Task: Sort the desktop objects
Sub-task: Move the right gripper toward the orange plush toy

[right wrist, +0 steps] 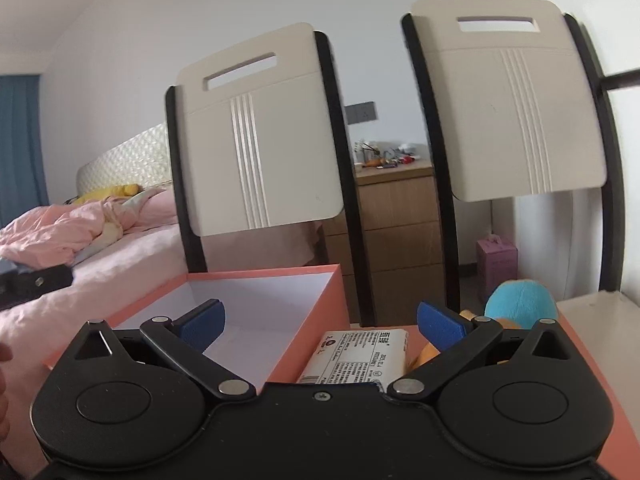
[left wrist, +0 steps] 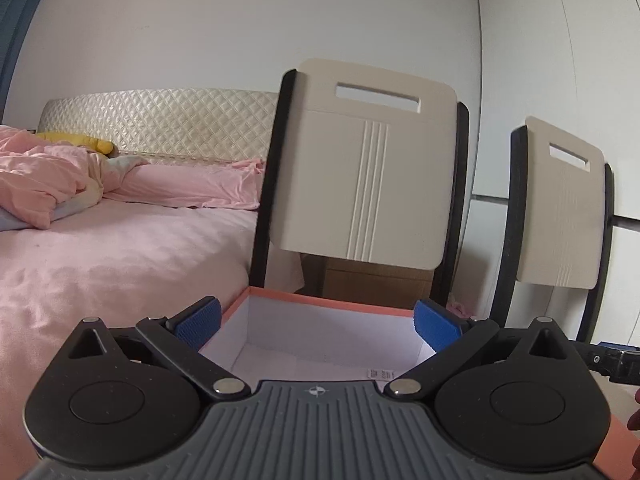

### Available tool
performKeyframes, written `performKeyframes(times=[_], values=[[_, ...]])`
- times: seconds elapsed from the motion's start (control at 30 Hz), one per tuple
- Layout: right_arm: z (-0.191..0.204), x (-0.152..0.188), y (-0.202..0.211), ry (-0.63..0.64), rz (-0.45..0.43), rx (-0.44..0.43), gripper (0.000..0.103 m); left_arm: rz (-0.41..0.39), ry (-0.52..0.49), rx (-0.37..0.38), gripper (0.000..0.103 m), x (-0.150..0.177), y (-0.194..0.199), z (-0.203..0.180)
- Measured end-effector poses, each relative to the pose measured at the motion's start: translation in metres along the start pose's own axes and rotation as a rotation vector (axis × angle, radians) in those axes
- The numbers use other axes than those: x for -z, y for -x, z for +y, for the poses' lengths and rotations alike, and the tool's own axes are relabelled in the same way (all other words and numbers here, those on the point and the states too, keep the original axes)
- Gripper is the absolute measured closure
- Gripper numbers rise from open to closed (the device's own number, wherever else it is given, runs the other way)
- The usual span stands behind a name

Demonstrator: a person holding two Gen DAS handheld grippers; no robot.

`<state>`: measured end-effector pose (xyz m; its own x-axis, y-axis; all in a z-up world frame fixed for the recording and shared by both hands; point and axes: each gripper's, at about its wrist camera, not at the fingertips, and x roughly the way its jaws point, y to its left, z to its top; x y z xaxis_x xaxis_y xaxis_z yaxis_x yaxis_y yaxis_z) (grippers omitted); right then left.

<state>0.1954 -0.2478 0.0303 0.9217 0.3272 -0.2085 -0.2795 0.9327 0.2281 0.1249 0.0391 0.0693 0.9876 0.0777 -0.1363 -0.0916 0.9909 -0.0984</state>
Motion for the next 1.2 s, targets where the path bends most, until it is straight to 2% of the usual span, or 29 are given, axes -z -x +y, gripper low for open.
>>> performKeyframes(times=[0.1,0.17,0.23,0.47,0.7,0.8,0.93,1.03,1.13,1.2], values=[[0.01,0.004,0.011,-0.018,-0.056,0.026,0.001,-0.057,-0.031,0.009,0.0,0.003,0.014,0.006],[0.018,0.004,0.02,-0.022,-0.071,0.042,0.001,-0.042,0.02,0.024,0.0,0.005,0.025,0.014],[0.024,0.001,0.029,-0.019,-0.073,0.062,0.001,0.007,0.052,0.035,0.0,0.002,0.031,0.02],[0.039,-0.014,0.027,-0.041,-0.061,0.096,0.001,0.007,0.05,0.035,0.0,0.007,0.07,0.021],[0.027,0.005,0.025,-0.006,-0.047,0.135,0.001,-0.021,-0.039,0.068,0.0,0.023,0.089,0.007],[0.014,0.017,0.019,0.011,-0.002,0.14,0.001,-0.016,-0.043,0.086,0.0,0.025,0.088,0.005],[-0.005,0.028,0.002,-0.08,0.13,0.119,0.001,-0.01,-0.037,0.069,0.0,0.027,0.088,0.005],[-0.016,0.028,-0.003,-0.115,0.135,0.137,0.001,-0.01,-0.027,0.064,0.0,0.027,0.088,0.007],[-0.024,0.03,-0.008,-0.172,0.143,0.109,0.001,-0.002,-0.024,0.056,0.0,0.027,0.086,0.007],[-0.026,0.032,-0.012,-0.209,0.159,0.099,0.007,0.002,-0.021,0.055,0.0,0.027,0.086,0.008]])
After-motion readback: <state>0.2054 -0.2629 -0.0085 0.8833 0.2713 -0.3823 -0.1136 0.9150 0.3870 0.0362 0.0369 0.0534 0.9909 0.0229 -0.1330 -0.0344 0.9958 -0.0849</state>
